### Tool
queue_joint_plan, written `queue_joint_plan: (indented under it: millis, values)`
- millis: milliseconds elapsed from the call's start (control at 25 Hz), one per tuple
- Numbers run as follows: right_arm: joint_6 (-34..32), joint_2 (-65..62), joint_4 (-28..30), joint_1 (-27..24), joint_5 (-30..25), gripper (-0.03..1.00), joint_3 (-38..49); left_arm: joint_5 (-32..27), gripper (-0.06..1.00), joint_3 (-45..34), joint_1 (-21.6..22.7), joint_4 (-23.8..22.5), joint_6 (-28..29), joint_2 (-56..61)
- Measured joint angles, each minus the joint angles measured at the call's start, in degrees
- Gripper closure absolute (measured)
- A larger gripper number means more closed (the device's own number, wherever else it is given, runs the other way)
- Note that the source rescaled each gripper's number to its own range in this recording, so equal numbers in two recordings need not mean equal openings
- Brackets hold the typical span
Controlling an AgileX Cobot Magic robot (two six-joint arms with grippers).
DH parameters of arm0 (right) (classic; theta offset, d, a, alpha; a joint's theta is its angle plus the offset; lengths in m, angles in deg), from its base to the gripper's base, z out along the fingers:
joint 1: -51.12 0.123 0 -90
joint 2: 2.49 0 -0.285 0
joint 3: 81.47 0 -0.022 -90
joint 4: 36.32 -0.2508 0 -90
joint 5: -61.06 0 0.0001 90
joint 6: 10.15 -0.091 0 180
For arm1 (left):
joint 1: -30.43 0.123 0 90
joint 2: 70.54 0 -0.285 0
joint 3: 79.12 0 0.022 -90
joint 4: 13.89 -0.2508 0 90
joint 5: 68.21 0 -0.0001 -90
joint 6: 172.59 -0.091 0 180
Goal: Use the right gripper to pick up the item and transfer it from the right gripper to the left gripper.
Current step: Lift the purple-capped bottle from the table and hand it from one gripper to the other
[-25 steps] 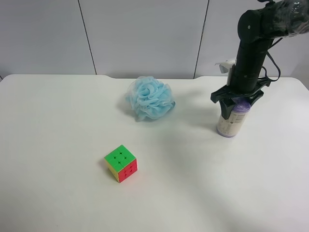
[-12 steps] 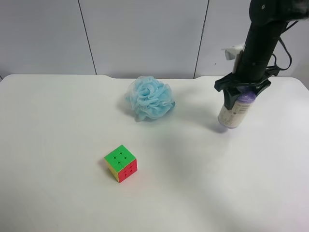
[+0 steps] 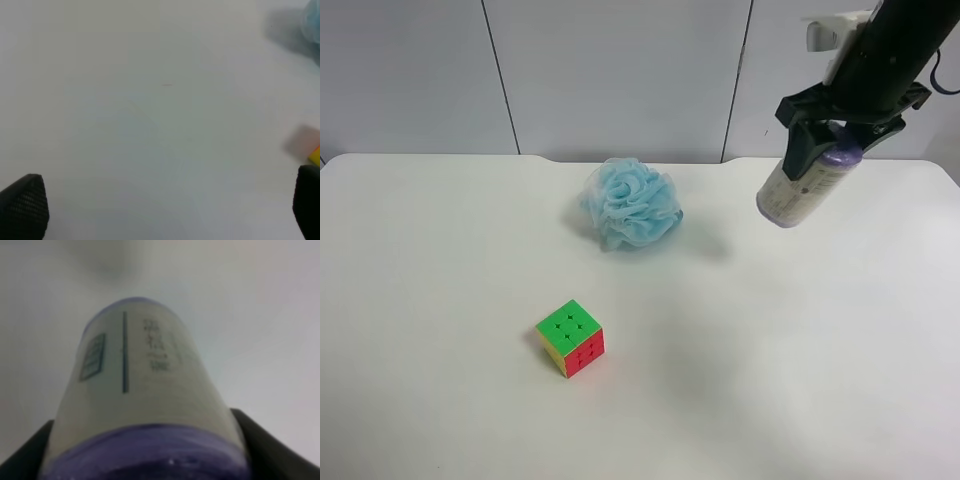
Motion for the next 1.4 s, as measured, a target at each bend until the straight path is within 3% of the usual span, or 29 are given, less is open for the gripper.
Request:
queue_joint_plan:
  millis: [200,480,880,1000,1160,1320,1400]
  values:
    - [1.52,-3.35,-2.52,4.00,-1.00,0.97,0.00,0.00,-0.06,0.00,0.00,0.00,0.00,0.00]
    - [7.41,-4.51,-12.28,8.29,-1.40,0.97,0.00,0.00,-0.06,0.00,0.00,0.00,0.00,0.00]
    - [14.89,-4.29,-18.44,16.32,2.29,0.97,0.00,0.00,-0.06,0.00,0.00,1.19,-2.21,-0.88]
    - [16.39,-3.49,-19.56,19.58,2.48,0.97,0.00,0.00,-0.06,0.35,0.00,3.80,-6.28,-4.17]
    - [17.65,-1.86,-21.18,23.22,5.43,0.97,0.00,0.05,-0.06,2.98,-0.11,11.17,-17.05,-9.73]
    - [19.56,0.24,-24.73,25.39,7.93,0.97,0.00,0.55,-0.06,4.16,-2.88,20.05,-23.88,-14.52]
    - [20.38,0.96,-26.56,25.91,8.14,0.97,0.00,0.55,-0.06,4.16,-5.02,21.33,-25.59,-16.14]
